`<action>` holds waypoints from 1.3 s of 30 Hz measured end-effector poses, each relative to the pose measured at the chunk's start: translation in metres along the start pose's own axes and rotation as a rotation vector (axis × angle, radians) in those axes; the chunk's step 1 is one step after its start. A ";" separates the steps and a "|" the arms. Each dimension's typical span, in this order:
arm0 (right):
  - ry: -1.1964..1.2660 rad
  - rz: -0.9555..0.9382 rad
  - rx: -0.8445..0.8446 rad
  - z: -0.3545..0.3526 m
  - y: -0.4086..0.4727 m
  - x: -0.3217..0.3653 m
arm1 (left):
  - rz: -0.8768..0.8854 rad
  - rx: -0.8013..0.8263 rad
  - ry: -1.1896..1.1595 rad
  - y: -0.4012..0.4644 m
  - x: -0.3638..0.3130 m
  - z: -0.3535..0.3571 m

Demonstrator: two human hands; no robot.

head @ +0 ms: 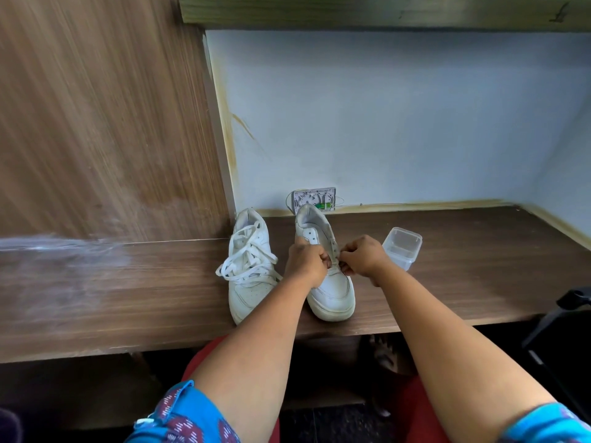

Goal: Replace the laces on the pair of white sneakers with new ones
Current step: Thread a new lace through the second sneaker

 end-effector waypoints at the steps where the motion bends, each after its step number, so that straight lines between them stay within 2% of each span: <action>1: 0.015 0.006 0.005 0.000 0.000 0.000 | 0.000 0.011 0.025 0.002 0.001 0.000; 4: 0.046 0.015 0.014 0.000 0.000 -0.002 | 0.082 0.042 0.191 0.003 -0.009 0.002; 6: 0.059 0.018 0.010 0.000 0.001 -0.003 | 0.076 0.032 0.208 0.005 -0.008 0.005; 11: 0.094 0.019 0.015 0.000 0.001 -0.007 | -0.179 0.002 -0.024 0.013 0.012 0.017; 15: 0.100 0.030 -0.003 0.002 0.002 -0.009 | -0.499 -0.100 -0.395 0.007 0.020 0.019; 19: 0.106 0.028 0.008 0.002 0.003 -0.009 | -0.618 -0.112 -0.545 0.003 0.023 0.019; 22: 0.122 0.019 0.033 0.001 0.003 -0.010 | -0.554 -0.049 -0.508 0.010 0.026 0.023; 25: 0.191 0.004 0.161 0.003 0.000 -0.012 | -0.460 0.063 -0.489 0.014 0.022 0.027; 27: 0.248 -0.001 0.218 0.006 0.000 -0.015 | -0.413 0.083 -0.417 0.015 0.018 0.026; 30: 0.248 0.033 0.170 0.006 0.002 -0.022 | -0.328 0.065 -0.288 0.014 0.015 0.021; 33: 0.083 0.003 0.094 0.001 0.000 -0.020 | -0.268 0.053 -0.262 0.013 0.015 0.017; 36: -0.260 -0.115 0.031 -0.005 -0.006 -0.004 | -0.174 0.077 -0.122 0.012 0.010 0.012; 38: -0.389 -0.138 0.022 -0.007 -0.009 0.003 | -0.106 0.147 -0.008 0.007 0.003 0.008; 39: -0.374 -0.128 0.041 -0.008 -0.011 0.005 | -0.079 0.192 0.041 0.006 0.002 0.007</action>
Point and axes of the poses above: each hand's wrist, its own y-axis towards the middle knuckle, its own z-axis out of the palm, x = y × z, the point moved 5 cm from there along y, towards the middle knuckle, and after that the axes turned 8 degrees about -y, right-handed, at the moved point
